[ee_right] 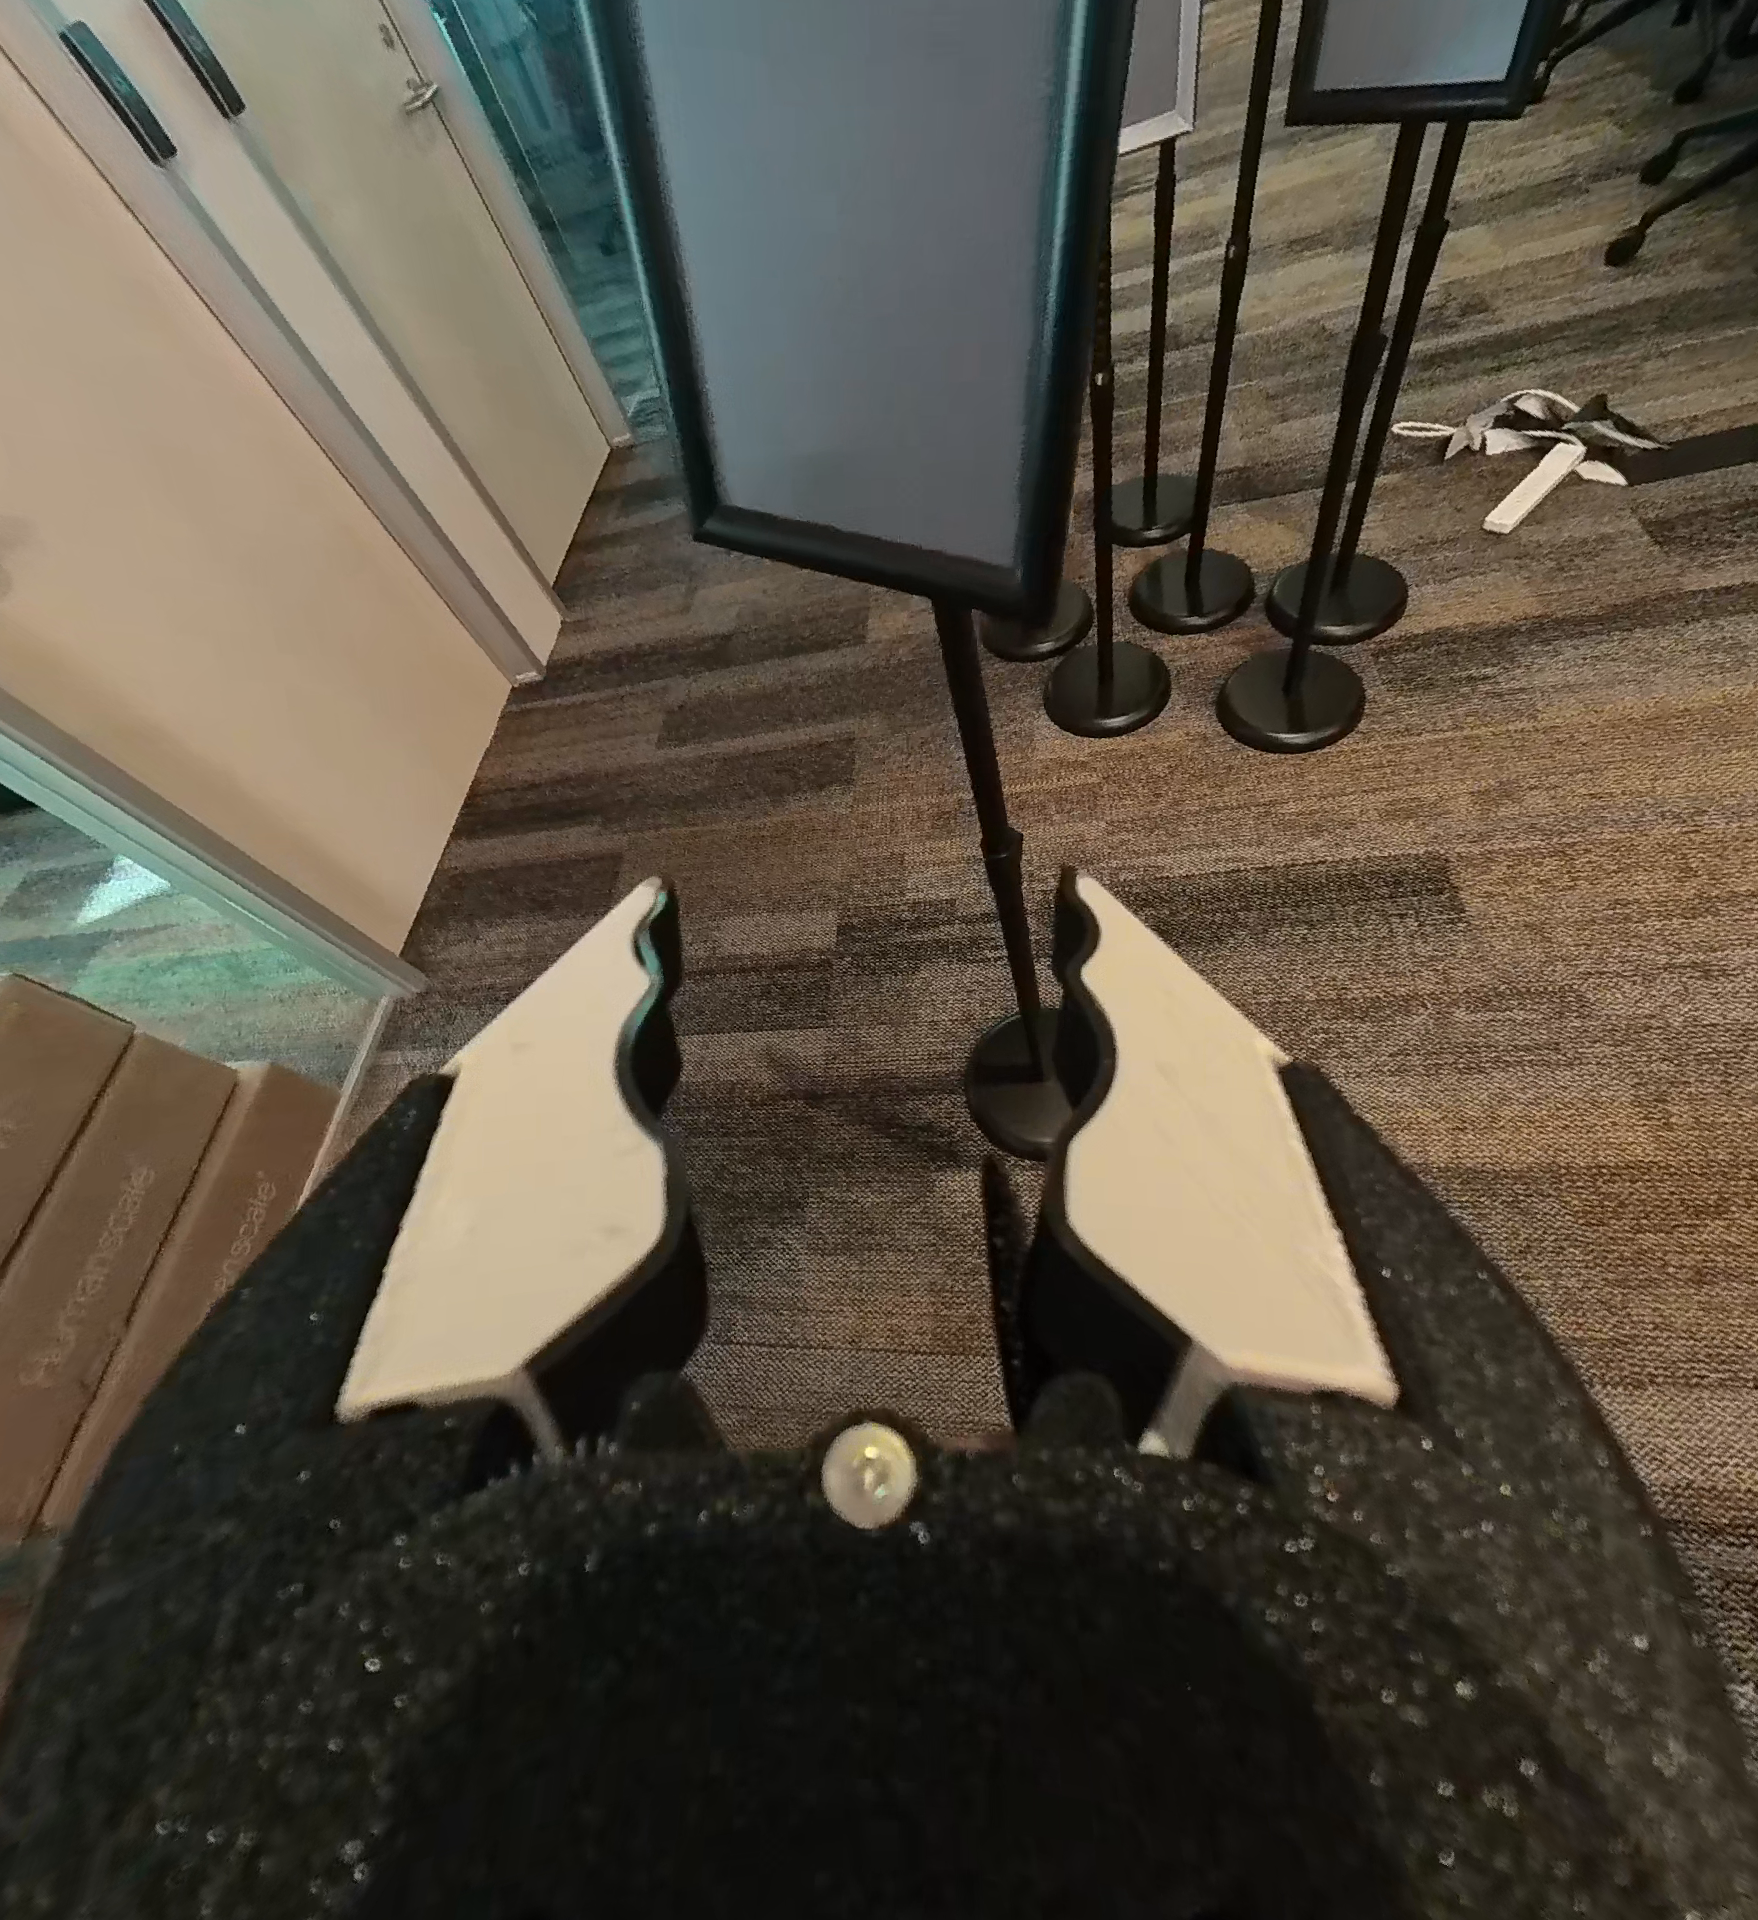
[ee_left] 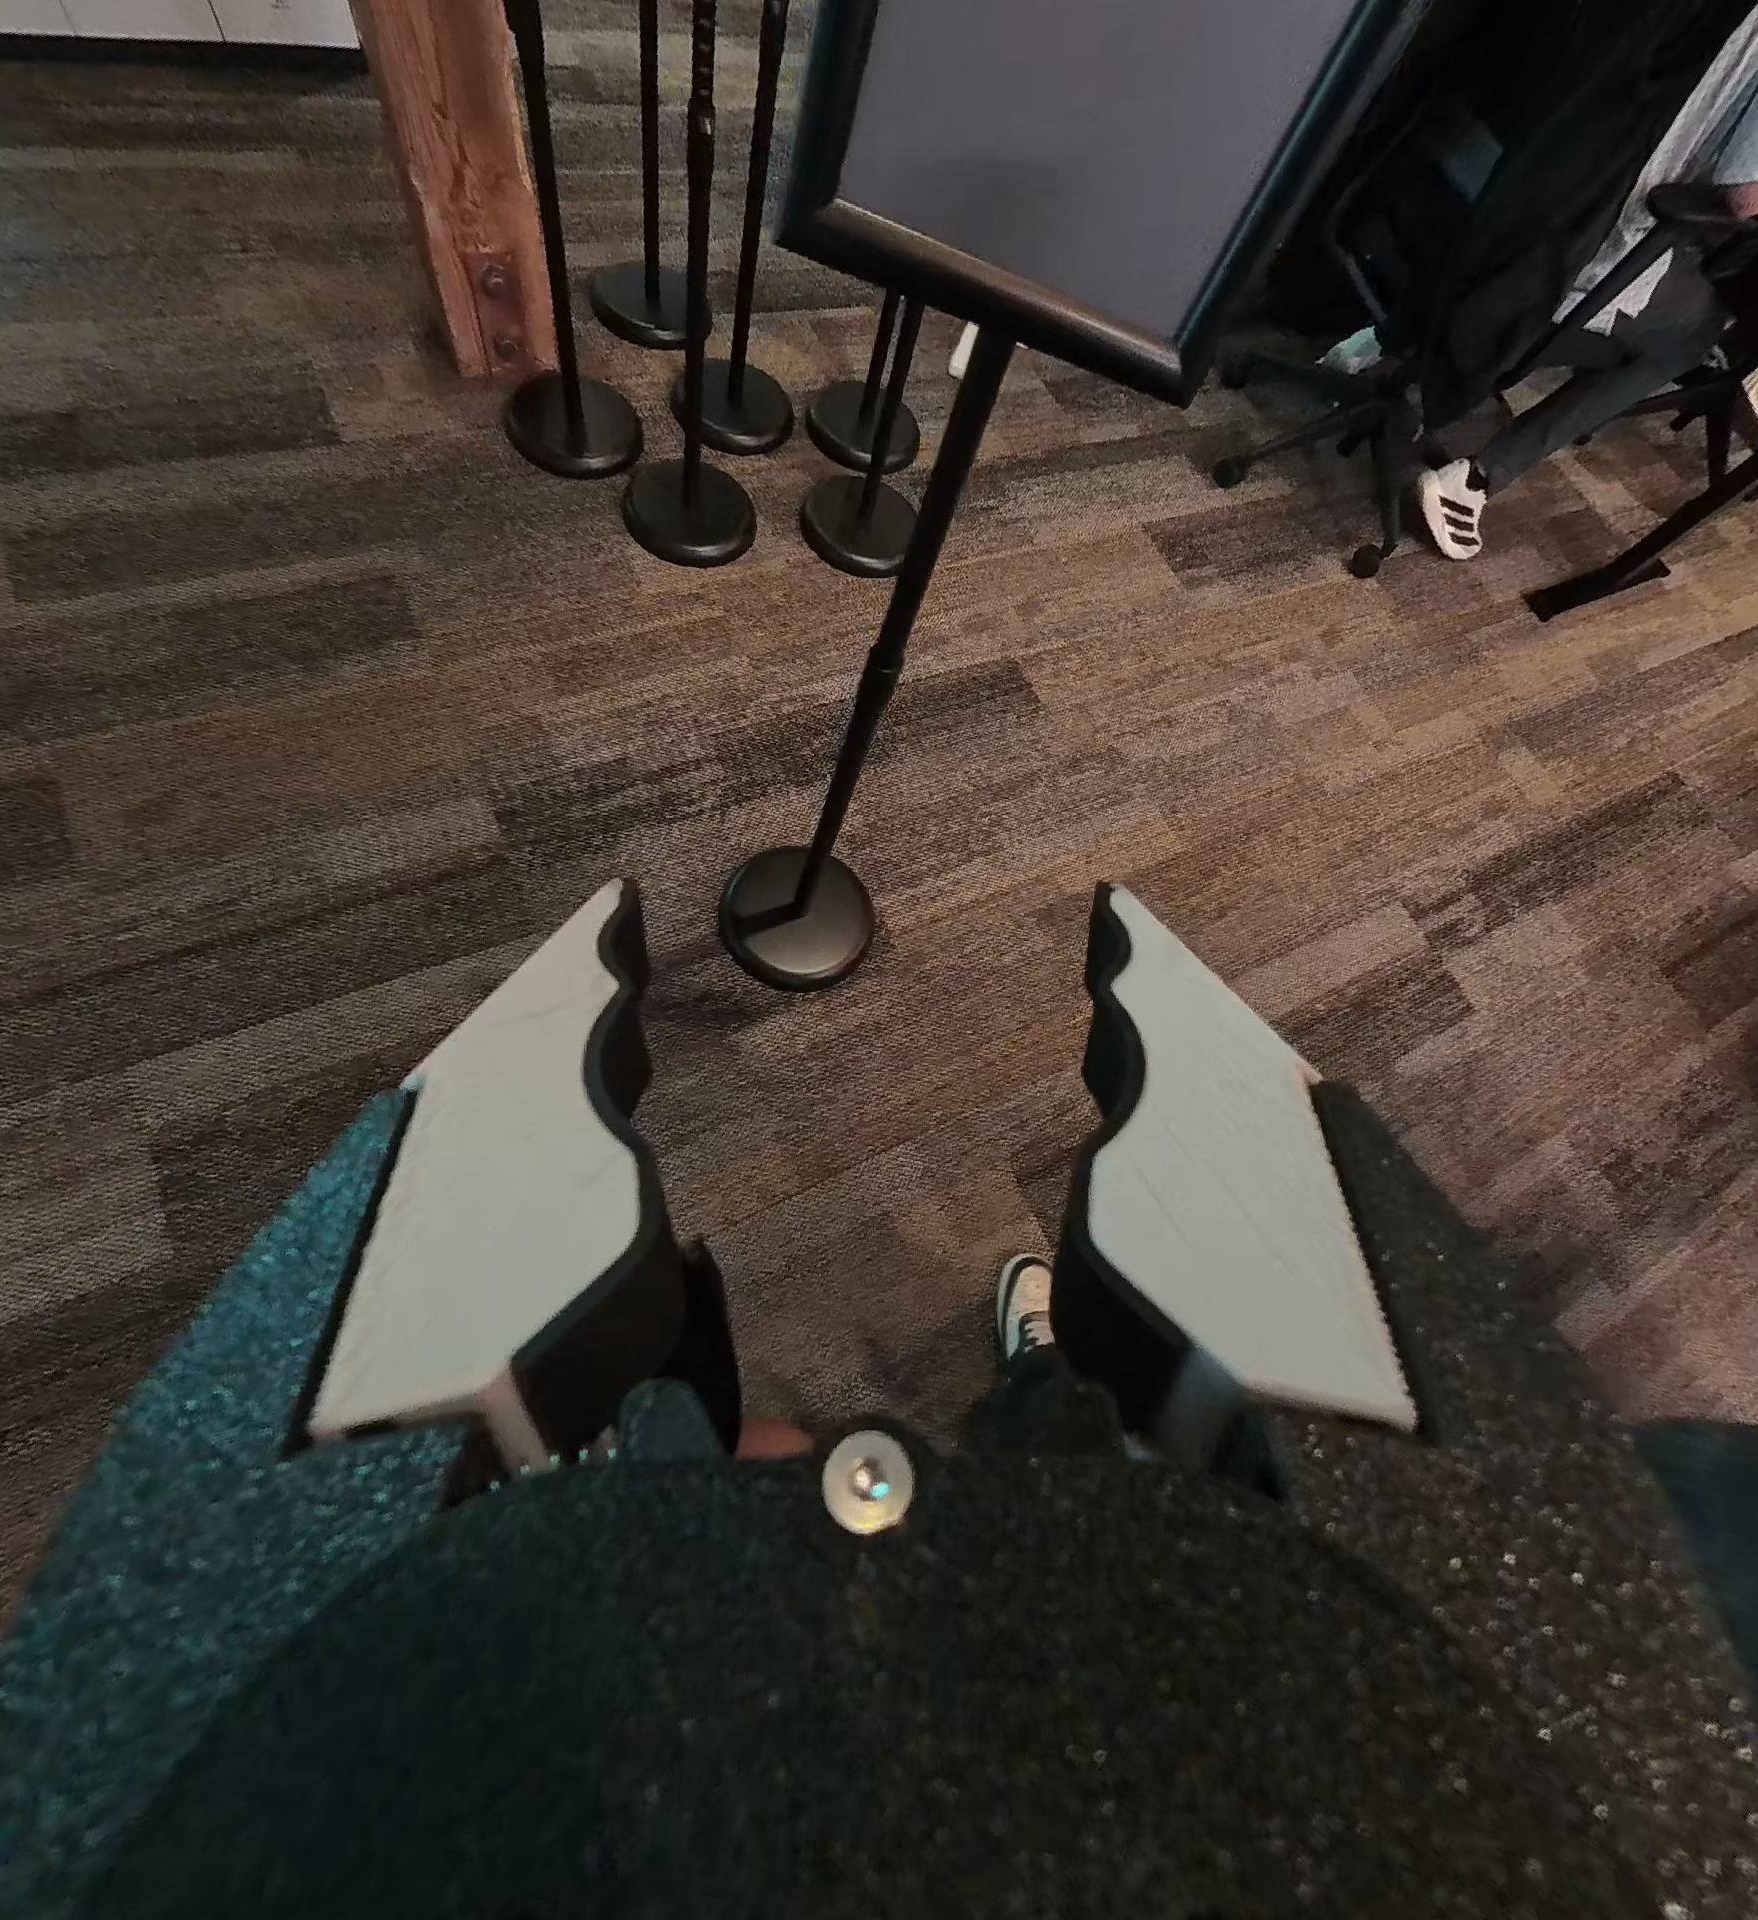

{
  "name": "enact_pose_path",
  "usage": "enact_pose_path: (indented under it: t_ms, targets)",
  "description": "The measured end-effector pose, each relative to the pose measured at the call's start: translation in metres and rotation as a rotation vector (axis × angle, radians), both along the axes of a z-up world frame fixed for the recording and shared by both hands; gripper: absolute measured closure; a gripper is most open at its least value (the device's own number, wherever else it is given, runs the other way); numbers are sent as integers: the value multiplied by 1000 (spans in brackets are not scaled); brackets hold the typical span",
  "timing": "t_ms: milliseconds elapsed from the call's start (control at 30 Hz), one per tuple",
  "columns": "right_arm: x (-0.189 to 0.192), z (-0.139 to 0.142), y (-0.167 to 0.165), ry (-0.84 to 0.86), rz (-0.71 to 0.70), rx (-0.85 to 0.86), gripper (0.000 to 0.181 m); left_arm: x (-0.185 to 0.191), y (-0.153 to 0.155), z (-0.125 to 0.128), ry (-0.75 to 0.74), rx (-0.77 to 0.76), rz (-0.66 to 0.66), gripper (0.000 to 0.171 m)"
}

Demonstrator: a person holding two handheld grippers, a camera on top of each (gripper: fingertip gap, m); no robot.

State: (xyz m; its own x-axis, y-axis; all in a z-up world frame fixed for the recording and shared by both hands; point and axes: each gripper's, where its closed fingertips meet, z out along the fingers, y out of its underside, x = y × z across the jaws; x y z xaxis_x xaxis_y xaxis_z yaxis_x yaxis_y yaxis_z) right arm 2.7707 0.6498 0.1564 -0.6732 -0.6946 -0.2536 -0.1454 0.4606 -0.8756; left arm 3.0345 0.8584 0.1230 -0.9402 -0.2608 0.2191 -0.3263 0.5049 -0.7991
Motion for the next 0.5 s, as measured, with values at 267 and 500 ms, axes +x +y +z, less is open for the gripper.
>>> enact_pose_path:
  t_ms: [267, 500]
  targets:
    - [-3, 0, 16, -14, -31, 6, 110, 7, 17, -3, 4, 8, -17, 86]
    - [7, 5, 32, -40, 13, 19, 108, -1, 28, -5, 29, 14, -48, 85]
